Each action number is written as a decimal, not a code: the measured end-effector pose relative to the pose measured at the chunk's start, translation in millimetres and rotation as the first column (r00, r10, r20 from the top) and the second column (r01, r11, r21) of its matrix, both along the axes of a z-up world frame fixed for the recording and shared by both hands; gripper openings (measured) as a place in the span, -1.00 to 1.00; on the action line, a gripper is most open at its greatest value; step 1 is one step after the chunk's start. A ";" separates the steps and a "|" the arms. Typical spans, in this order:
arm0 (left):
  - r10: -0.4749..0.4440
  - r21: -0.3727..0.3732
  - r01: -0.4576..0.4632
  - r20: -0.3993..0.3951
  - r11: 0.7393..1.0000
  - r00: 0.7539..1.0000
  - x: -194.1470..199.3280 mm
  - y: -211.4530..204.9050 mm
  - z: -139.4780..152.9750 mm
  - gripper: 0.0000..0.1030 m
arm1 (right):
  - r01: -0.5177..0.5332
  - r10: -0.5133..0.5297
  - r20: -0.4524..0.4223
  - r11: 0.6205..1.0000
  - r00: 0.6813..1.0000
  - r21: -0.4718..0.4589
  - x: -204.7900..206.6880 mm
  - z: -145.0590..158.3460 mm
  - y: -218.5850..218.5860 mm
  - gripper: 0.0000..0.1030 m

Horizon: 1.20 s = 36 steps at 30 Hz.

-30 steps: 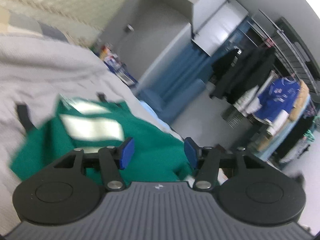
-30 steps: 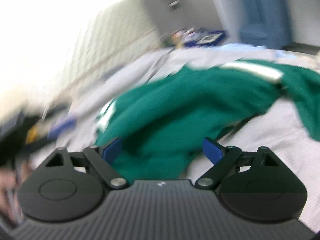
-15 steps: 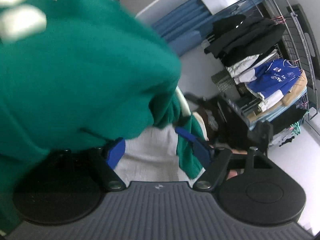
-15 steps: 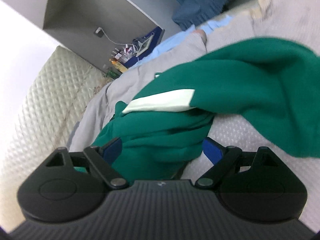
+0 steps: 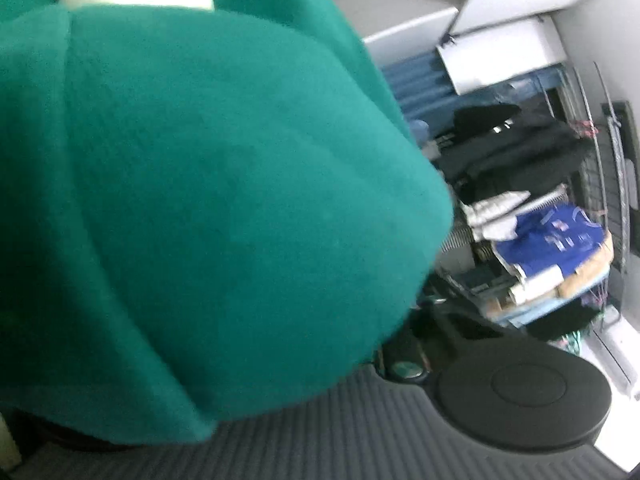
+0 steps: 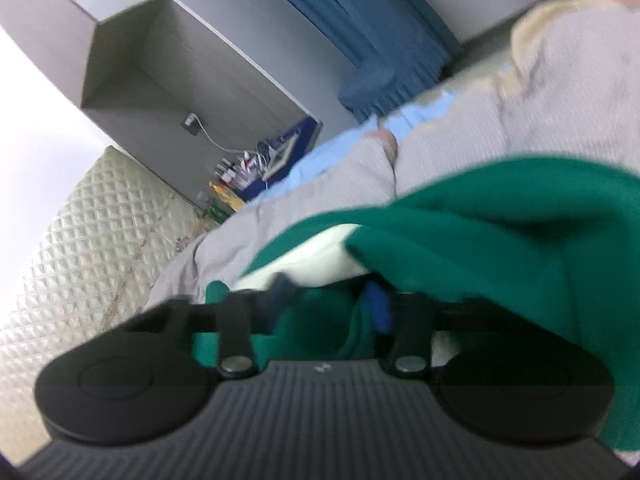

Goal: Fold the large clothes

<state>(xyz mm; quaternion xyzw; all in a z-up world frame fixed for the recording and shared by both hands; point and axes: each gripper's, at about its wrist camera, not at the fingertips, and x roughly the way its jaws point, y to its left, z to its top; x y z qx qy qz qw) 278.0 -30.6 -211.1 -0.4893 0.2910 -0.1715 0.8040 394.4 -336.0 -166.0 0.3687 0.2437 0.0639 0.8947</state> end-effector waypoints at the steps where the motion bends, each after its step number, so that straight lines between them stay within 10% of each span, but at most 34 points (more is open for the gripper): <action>1: 0.010 0.004 -0.010 0.010 1.000 1.000 -0.4 3.1 2.5 -0.86 | 0.004 -0.004 0.019 1.000 1.000 -0.015 -3.6 4.9 -4.4 -0.71; 10: 0.106 0.075 -0.123 0.203 0.990 0.974 -44.7 55.2 68.1 -0.93 | 0.015 -0.008 0.139 0.999 0.990 -0.048 -32.6 42.5 -6.8 -0.88; 19: 0.288 -0.046 -0.286 0.238 0.957 0.928 -114.1 149.3 102.5 -0.94 | 0.099 -0.078 0.275 0.993 0.958 -0.063 -102.7 84.3 -14.1 -0.90; 24: 0.400 -0.072 -0.393 0.151 0.917 0.904 -128.7 190.8 91.5 -0.94 | 0.217 -0.205 0.132 0.973 0.970 -0.082 -107.3 75.5 -28.7 -0.89; 32: 0.383 -0.070 -0.378 0.073 0.923 0.921 -114.3 201.2 72.5 -0.92 | 0.247 -0.265 -0.188 0.962 0.946 -0.113 -72.1 31.6 -45.8 -0.82; 36: 0.374 -0.086 -0.368 0.063 0.926 0.925 -112.2 207.5 68.4 -0.70 | 0.207 -0.221 -0.117 0.971 0.968 -0.117 -85.6 51.8 -26.6 -0.08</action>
